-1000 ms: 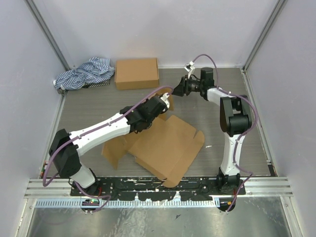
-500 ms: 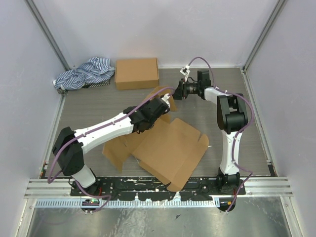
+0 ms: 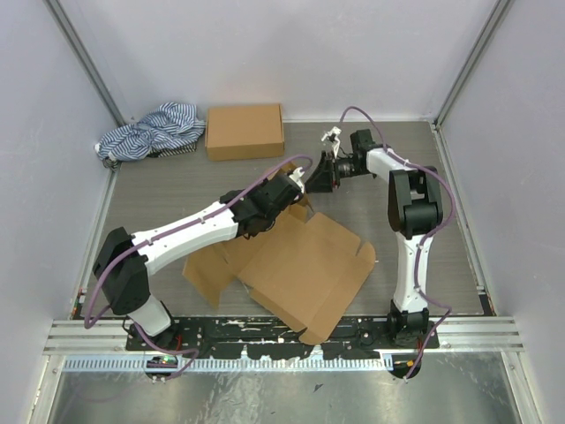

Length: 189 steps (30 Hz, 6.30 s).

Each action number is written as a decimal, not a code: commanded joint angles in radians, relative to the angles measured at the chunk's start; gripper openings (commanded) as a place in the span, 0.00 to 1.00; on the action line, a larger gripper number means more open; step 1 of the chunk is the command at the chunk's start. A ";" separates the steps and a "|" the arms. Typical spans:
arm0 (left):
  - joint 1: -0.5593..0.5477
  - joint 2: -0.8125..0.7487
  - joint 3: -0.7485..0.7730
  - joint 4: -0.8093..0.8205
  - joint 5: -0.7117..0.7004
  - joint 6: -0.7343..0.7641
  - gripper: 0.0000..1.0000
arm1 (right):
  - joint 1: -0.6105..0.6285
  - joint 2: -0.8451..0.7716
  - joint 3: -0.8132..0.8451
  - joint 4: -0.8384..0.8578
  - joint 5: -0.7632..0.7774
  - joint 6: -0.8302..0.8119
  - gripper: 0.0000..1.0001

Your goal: Fold the paper box

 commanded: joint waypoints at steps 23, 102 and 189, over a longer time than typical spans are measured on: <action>-0.078 0.006 -0.006 0.032 0.002 0.028 0.00 | -0.018 0.061 0.185 -0.963 -0.139 -0.935 0.52; -0.148 0.169 0.097 0.183 -0.237 0.060 0.35 | 0.007 0.070 -0.125 1.305 0.256 1.168 0.70; 0.726 -0.152 0.085 0.128 0.519 -0.639 0.53 | 0.138 -0.230 -0.187 0.900 0.820 0.673 0.01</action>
